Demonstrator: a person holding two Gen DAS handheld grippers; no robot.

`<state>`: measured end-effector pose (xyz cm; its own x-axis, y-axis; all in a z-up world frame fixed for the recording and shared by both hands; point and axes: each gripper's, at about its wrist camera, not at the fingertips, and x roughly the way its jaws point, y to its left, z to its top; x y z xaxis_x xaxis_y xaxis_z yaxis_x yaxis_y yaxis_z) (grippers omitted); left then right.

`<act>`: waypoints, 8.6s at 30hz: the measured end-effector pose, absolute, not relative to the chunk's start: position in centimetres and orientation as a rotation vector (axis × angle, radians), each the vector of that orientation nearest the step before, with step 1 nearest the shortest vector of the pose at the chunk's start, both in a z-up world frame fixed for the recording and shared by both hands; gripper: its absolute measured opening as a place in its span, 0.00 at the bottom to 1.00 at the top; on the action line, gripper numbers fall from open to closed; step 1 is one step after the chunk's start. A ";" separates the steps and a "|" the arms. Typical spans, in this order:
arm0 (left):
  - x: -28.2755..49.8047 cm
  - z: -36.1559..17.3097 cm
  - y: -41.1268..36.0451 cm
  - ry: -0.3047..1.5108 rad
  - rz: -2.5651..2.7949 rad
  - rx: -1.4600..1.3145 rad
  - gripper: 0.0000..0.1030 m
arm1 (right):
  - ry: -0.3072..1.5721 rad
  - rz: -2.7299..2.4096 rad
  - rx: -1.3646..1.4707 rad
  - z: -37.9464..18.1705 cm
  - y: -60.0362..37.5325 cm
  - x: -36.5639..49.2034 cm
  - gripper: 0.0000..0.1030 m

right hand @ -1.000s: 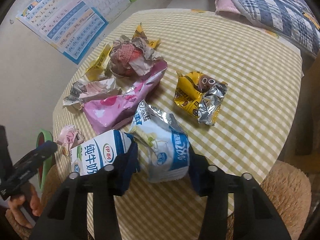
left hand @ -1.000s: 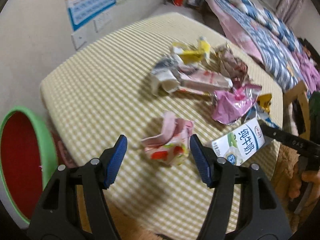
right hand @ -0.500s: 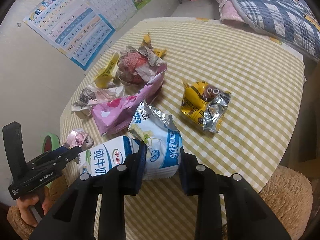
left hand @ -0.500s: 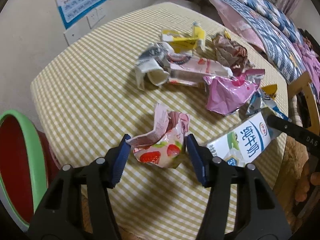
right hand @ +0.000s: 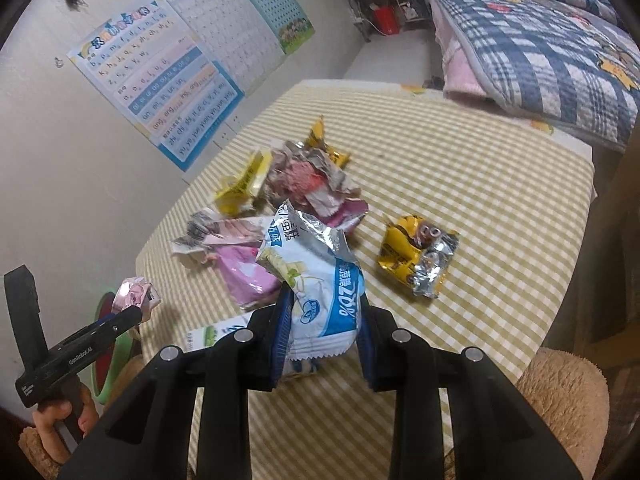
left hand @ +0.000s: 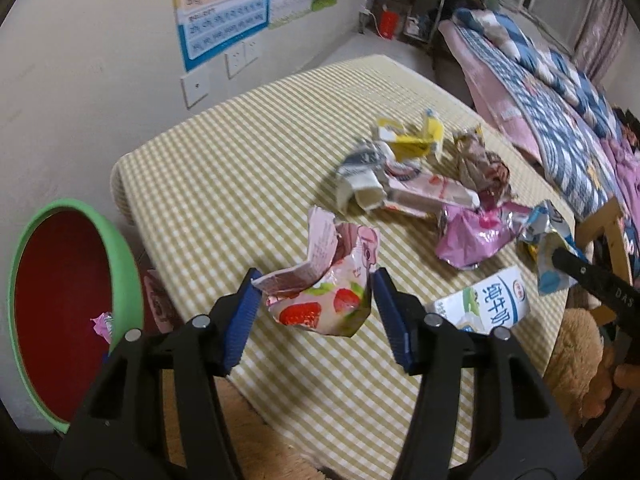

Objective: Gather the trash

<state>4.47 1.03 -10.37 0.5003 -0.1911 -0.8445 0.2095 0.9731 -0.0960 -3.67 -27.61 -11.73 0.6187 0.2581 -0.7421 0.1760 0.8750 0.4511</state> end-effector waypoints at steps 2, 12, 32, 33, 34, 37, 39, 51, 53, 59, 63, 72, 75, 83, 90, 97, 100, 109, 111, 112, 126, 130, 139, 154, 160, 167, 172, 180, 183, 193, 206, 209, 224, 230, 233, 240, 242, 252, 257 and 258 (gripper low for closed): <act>4.3 -10.1 1.4 1.009 -0.234 0.009 0.53 | 0.908 0.056 0.515 -11.3 -27.1 -3.6 0.28; 3.8 -9.3 2.9 0.978 -0.222 -0.020 0.54 | 0.906 0.108 0.455 -10.0 -23.6 -3.4 0.28; 3.1 -7.8 6.6 0.919 -0.187 -0.108 0.54 | 0.898 0.230 0.337 -7.2 -16.8 -3.0 0.28; 3.2 -7.9 7.0 0.919 -0.179 -0.114 0.54 | 0.901 0.236 0.331 -7.2 -16.5 -3.0 0.28; 3.2 -7.9 7.2 0.918 -0.173 -0.116 0.54 | 0.906 0.242 0.321 -7.2 -16.0 -2.9 0.28; 3.1 -7.8 8.0 0.908 -0.158 -0.114 0.54 | 0.912 0.254 0.306 -7.3 -15.3 -2.9 0.28; 3.0 -7.6 8.5 0.896 -0.144 -0.107 0.54 | 0.913 0.264 0.296 -7.3 -14.9 -2.8 0.28; 2.6 -7.0 11.7 0.872 -0.086 -0.134 0.54 | 0.911 0.347 0.249 -6.5 -11.5 -2.3 0.28; 2.5 -7.0 12.3 0.871 -0.072 -0.138 0.54 | 0.912 0.361 0.242 -6.4 -10.9 -2.2 0.28; 2.1 -7.4 13.2 0.880 -0.052 -0.156 0.54 | 0.913 0.401 0.217 -6.4 -9.4 -2.3 0.28; 2.1 -7.4 13.3 0.880 -0.050 -0.156 0.54 | 0.918 0.412 0.210 -6.5 -9.0 -2.2 0.28; 2.2 -7.4 13.1 0.879 -0.056 -0.155 0.54 | 0.916 0.410 0.210 -6.5 -9.1 -2.4 0.28; 2.1 -7.3 13.2 0.874 -0.052 -0.155 0.54 | 0.917 0.412 0.212 -6.6 -9.0 -2.3 0.28; 1.6 -6.7 14.3 0.862 -0.024 -0.157 0.54 | 0.911 0.439 0.203 -6.0 -8.2 -1.5 0.28; 0.5 -6.1 17.2 0.843 0.044 -0.160 0.54 | 0.914 0.516 0.177 -5.6 -5.0 -0.3 0.29; -0.4 -6.9 21.3 0.852 0.137 -0.192 0.54 | 0.944 0.581 0.140 -6.2 -1.3 0.6 0.29; -0.7 -7.4 22.8 0.860 0.163 -0.209 0.54 | 0.955 0.609 0.124 -6.3 0.5 1.0 0.29; -1.4 -9.2 25.9 0.893 0.215 -0.253 0.54 | 0.980 0.678 0.090 -6.7 4.8 2.0 0.30; -1.5 -9.4 26.3 0.899 0.221 -0.257 0.54 | 0.988 0.687 0.092 -6.8 5.4 2.4 0.30; -1.5 -9.6 26.5 0.905 0.225 -0.259 0.54 | 0.997 0.696 0.098 -6.9 6.0 2.7 0.30; -1.5 -11.7 27.8 0.950 0.245 -0.271 0.54 | 1.062 0.741 0.107 -8.6 9.9 4.4 0.30; -1.3 -12.0 27.6 0.959 0.246 -0.264 0.54 | 1.067 0.740 0.111 -8.7 10.1 4.6 0.30; -0.9 -12.6 27.8 0.990 0.276 -0.268 0.76 | 1.034 0.743 0.142 -7.8 9.0 4.5 0.54; -0.9 -10.7 24.8 0.961 0.234 -0.208 0.76 | 0.932 0.278 0.176 -8.0 -9.9 4.0 0.56; 0.1 -9.5 20.4 0.958 0.159 -0.137 0.76 | 1.003 0.084 0.379 -11.0 -21.3 1.8 0.57; 1.2 -9.0 14.9 0.974 0.044 -0.075 0.76 | 1.108 0.350 0.075 -10.9 -21.5 0.7 0.73; 1.2 -8.9 11.1 0.987 -0.023 -0.034 0.76 | 1.155 0.568 -0.333 -12.3 -17.5 0.5 0.76; 1.8 -8.2 6.5 0.988 -0.094 0.078 0.76 | 1.297 0.735 -0.385 -15.7 -14.7 2.6 0.90; 2.7 -8.2 4.8 0.980 -0.128 0.106 0.76 | 1.294 0.751 -0.404 -16.4 -13.7 0.7 0.71; 10.5 -11.8 -2.1 1.006 -0.217 0.116 0.70 | 1.274 0.401 0.266 -16.5 -18.7 -4.6 0.59; 13.8 -14.3 -5.8 1.102 -0.275 0.093 0.57 | 1.225 0.357 0.357 -16.8 -21.3 -7.1 0.59; 13.1 -13.7 -5.2 1.099 -0.273 0.065 0.57 | 1.222 0.359 0.373 -17.0 -20.4 -6.2 0.59; 15.5 -12.3 -5.5 1.050 -0.254 0.042 0.57 | 1.204 0.377 0.379 -17.1 -21.8 -6.2 0.62; 19.0 -15.1 -6.2 1.150 -0.206 0.036 0.57 | 1.197 0.398 0.377 -17.2 -21.8 -6.1 0.62; 19.6 -16.5 -6.2 1.196 -0.182 0.047 0.57 | 1.194 0.405 0.375 -17.2 -21.7 -6.0 0.62; 17.9 -16.3 -6.2 1.169 -0.214 0.107 0.30 | 1.182 0.416 0.367 -17.2 -21.1 -5.7 0.62; 16.4 -15.8 -5.7 1.148 -0.222 0.111 0.30 | 1.182 0.414 0.357 -17.3 -20.6 -5.4 0.62; 7.6 -12.5 -1.5 1.055 -0.218 0.146 0.30 | 1.179 0.408 0.332 -17.7 -19.0 -4.8 0.62; 5.2 -11.0 0.4 1.031 -0.214 0.090 0.30 | 1.173 0.391 0.329 -17.5 -19.0 -4.8 0.62; 4.9 -10.8 0.7 1.025 -0.214 0.086 0.30 | 1.170 0.385 0.322 -17.4 -19.0 -4.8 0.62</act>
